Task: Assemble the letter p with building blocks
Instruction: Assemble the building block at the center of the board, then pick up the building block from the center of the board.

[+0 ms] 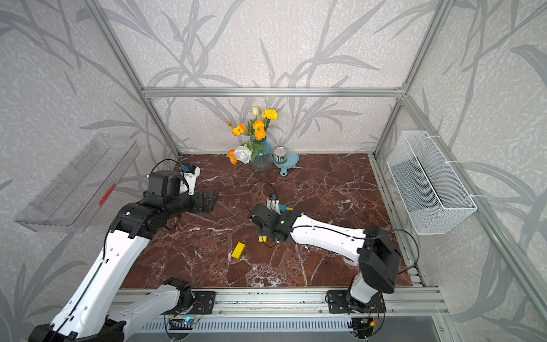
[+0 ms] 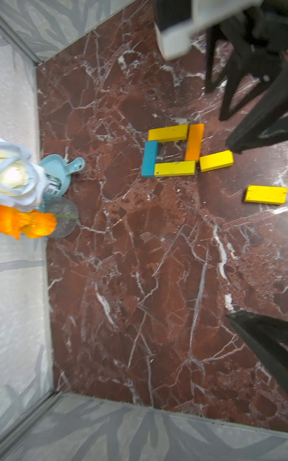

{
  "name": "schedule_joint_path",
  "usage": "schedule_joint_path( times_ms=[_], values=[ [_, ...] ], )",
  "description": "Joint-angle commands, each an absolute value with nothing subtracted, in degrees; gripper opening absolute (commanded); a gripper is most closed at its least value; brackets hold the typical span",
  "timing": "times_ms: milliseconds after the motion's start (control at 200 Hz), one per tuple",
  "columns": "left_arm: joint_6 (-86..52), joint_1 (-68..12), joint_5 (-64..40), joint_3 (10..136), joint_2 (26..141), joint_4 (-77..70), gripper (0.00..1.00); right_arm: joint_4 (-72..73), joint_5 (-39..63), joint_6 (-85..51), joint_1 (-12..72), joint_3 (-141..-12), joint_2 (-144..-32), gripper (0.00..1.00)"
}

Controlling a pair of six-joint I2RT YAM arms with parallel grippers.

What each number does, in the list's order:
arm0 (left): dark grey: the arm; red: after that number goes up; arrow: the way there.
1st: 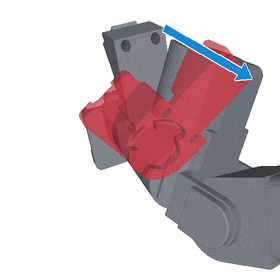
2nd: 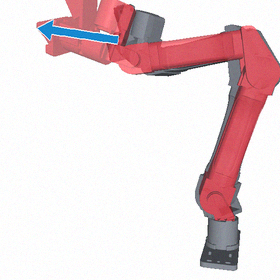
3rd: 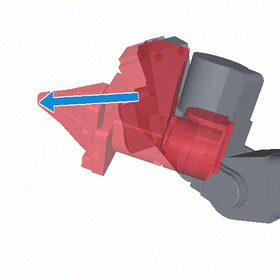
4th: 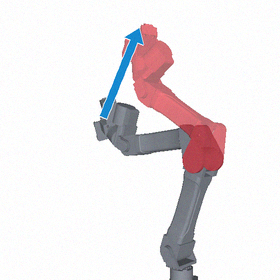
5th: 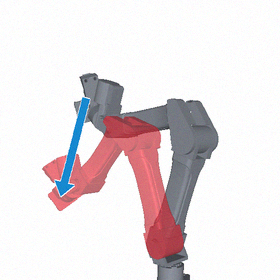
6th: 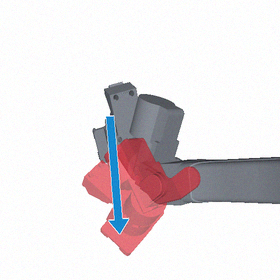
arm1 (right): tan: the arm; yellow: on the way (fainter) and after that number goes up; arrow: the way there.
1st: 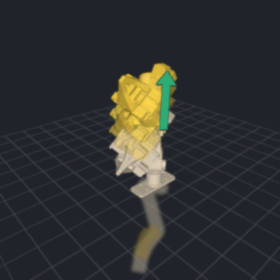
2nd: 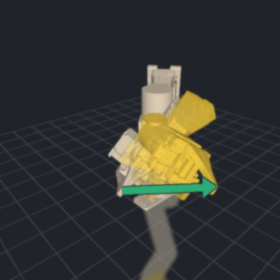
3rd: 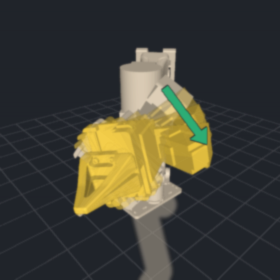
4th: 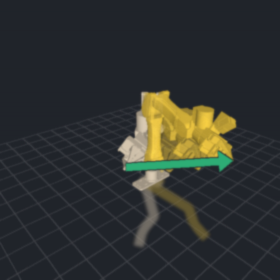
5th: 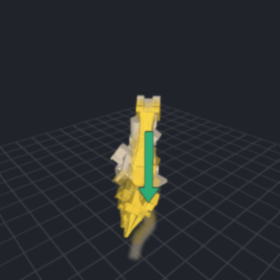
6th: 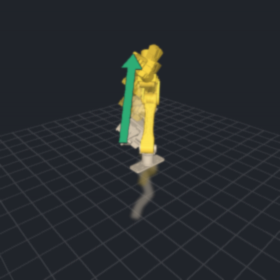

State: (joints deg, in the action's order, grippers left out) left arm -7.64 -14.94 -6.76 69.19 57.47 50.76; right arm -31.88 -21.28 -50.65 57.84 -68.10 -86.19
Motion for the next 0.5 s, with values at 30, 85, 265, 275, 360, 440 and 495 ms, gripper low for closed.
schedule_joint_path(
  times_ms=[30,85,265,275,360,440,495],
  values=[
    [-10.1,-16.4,-16.6,63.4,55.2,57.8,1.00,-30.7,-24.1,-40.7,47.0,-65.2,-73.0,0.74],
    [-12.8,-19.2,-14.6,61.8,53.7,58.4,0.99,-31.2,-19.0,-38.1,41.7,-63.7,-69.8,0.78],
    [-19.3,-30.8,-4.1,63.0,60.5,62.4,0.97,-30.4,-3.6,-32.1,28.4,-57.3,-66.4,0.78],
    [-19.8,-31.1,-3.8,63.1,61.2,62.5,0.97,-30.2,-3.2,-31.7,28.3,-57.1,-66.6,0.78],
    [-25.1,-32.8,-1.4,61.9,64.1,61.1,0.94,-30.0,-2.5,-29.7,28.2,-57.1,-67.8,0.78],
    [-32.5,-35.2,3.1,58.0,64.0,58.1,0.92,-28.9,-0.3,-29.3,27.6,-56.8,-69.4,0.79],
    [-37.7,-37.1,6.3,55.2,63.5,55.8,0.90,-27.5,1.8,-28.7,27.0,-56.4,-70.6,0.79]
  ],
)
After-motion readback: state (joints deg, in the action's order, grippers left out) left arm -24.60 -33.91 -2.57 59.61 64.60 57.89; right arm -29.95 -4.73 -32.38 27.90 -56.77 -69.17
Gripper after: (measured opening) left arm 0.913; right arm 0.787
